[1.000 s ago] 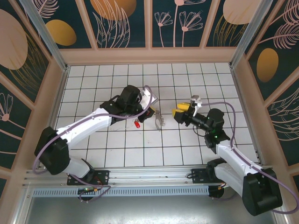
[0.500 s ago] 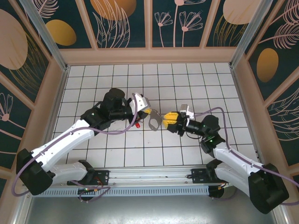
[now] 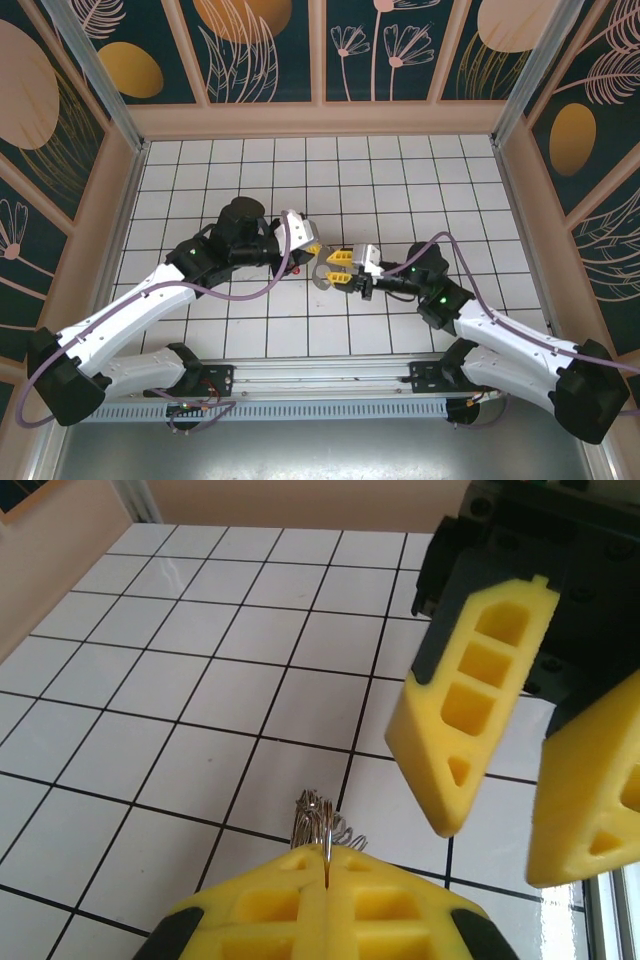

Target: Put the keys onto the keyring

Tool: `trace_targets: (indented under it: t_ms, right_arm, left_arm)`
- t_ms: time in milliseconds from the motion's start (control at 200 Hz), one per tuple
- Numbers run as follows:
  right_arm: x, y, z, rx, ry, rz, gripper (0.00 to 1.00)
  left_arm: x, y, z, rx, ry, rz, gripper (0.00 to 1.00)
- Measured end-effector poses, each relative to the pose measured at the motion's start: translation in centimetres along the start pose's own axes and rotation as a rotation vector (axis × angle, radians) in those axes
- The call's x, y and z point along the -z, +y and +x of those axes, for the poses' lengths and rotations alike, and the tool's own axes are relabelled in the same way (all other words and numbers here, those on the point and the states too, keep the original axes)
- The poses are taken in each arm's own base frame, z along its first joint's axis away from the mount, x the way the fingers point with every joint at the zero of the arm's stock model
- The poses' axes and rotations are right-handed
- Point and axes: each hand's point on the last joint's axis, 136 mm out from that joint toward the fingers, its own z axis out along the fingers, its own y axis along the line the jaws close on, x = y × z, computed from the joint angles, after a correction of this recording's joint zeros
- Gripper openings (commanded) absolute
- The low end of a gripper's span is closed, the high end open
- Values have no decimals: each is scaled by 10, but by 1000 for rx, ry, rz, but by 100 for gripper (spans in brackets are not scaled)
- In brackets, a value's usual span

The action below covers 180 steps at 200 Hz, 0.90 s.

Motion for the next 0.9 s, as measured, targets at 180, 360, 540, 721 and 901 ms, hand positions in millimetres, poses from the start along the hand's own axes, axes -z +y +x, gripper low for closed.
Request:
trace_targets:
  t_ms: [180, 360, 540, 721, 901]
  right_arm:
    - [-2, -11, -4, 52, 50, 45, 24]
    - [-1, -15, 0, 77, 100, 60, 25]
    - [-1, -14, 7, 81, 135, 62, 28]
    - [1, -16, 8, 82, 147, 77, 32]
    - [3, -16, 4, 87, 140, 82, 31]
  left_arm:
    - [-2, -9, 2, -11, 12, 23, 0]
    - [-3, -13, 2, -23, 17, 35, 0]
    - [-3, -14, 5, -26, 29, 37, 0]
    - [-4, -18, 7, -30, 40, 46, 0]
    - [-4, -19, 8, -29, 43, 48, 0]
